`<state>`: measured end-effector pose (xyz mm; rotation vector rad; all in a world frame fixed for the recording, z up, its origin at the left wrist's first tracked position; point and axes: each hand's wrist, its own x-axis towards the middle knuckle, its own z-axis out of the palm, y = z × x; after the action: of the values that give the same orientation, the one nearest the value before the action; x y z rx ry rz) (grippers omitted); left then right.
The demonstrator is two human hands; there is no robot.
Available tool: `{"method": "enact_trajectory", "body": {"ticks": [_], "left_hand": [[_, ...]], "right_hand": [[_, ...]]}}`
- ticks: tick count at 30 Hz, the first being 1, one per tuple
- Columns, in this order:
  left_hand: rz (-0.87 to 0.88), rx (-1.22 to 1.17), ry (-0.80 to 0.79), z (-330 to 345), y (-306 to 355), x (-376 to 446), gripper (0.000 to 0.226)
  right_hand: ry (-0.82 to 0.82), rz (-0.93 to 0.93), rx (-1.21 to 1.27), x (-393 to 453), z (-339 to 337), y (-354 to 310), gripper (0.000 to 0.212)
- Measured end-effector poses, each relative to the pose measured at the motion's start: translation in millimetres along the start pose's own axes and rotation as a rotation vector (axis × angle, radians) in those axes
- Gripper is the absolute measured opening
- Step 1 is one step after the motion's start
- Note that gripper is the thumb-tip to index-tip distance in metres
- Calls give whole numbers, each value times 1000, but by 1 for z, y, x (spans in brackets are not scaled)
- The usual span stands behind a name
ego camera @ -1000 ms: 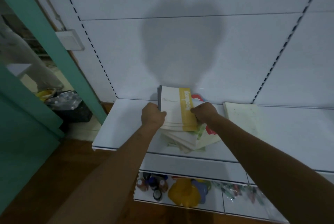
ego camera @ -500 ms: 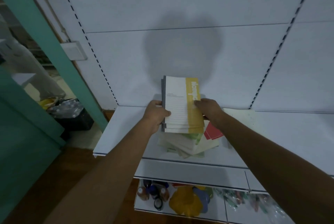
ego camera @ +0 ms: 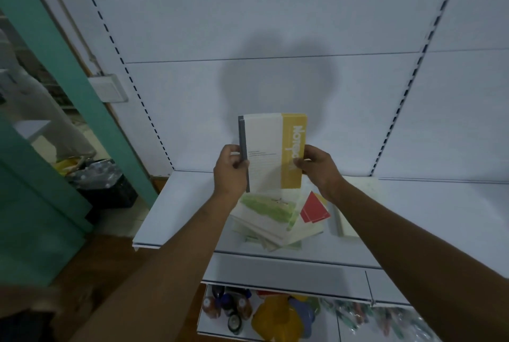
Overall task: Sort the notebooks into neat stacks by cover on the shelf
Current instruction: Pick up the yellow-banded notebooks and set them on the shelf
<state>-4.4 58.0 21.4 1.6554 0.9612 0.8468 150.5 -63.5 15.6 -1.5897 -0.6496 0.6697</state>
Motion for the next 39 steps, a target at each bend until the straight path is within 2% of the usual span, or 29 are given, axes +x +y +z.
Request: {"method": "enact_trajectory", "body": {"ticks": [4,7,11,14,16,19,21,26,31,35,39], "left_hand": [[-26,88,-41,1,-13,-5,18],[-23,214,-76,5,-18,-9,21],[-2,316,-64,16,-14,-17,22],[14,350,-30,22,-11,-20,18],[31,359,-29,25,-9,-21,16],[83,347,-68,35,-2,-24,19],[112,330,-100,48,6,-24,20],[169,280,-243,102,39,-23,25],[174,229,-505,183,55,-63,27],[193,174,-772,252,68,-125,35],[249,146,-1034,302,89,-205,44]], "right_hand": [[-64,10,-69,-7,5,8,20],[-116,-55,-130,-16,10,11,19],[-160,-134,-11,-25,19,9,30],[-124,-205,-34,-28,20,7,34],[-90,-177,-1,-28,15,8,35],[78,-60,-14,-22,4,16,16],[186,0,-69,-16,-9,23,19],[443,109,-13,-25,-66,14,21],[688,206,-44,-75,-148,19,16],[918,324,-70,-145,-217,43,31],[1188,406,-4,-233,-263,47,12]]}}
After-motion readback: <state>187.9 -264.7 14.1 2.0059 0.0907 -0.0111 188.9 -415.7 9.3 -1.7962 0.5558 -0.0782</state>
